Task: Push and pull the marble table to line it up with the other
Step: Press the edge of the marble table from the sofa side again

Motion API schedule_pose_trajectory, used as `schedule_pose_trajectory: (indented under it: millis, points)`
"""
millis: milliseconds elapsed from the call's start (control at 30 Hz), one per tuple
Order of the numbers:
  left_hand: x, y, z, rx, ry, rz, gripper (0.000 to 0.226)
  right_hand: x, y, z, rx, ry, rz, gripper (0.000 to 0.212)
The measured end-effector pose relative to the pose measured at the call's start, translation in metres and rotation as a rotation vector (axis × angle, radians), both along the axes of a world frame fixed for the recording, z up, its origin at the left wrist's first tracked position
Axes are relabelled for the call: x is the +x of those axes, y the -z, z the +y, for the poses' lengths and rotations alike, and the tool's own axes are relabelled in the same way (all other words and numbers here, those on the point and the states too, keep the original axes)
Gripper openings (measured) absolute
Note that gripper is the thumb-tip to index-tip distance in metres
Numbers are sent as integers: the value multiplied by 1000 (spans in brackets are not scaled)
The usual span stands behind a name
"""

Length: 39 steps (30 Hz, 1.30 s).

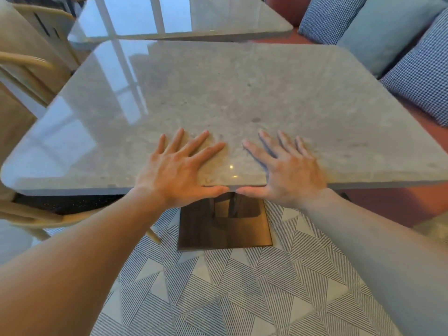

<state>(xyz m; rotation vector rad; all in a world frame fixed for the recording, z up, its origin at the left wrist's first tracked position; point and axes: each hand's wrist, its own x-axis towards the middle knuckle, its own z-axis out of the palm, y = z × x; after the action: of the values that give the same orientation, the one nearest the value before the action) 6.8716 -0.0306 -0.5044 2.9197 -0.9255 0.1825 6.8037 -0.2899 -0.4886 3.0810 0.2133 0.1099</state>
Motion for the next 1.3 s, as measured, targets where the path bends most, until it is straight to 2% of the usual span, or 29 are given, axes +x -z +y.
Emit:
schedule_pose_trajectory:
  millis: [467, 967, 1300]
  points:
    - [6, -7, -56, 25, -83, 27, 118, 32, 1, -57, -44, -58, -30, 117]
    - [31, -6, -108, 39, -152, 6, 107, 75, -2, -110, -71, -140, -55, 117]
    - [32, -9, -132, 28, -200, 39, 116, 89, 0, -135, -67, -187, -60, 115]
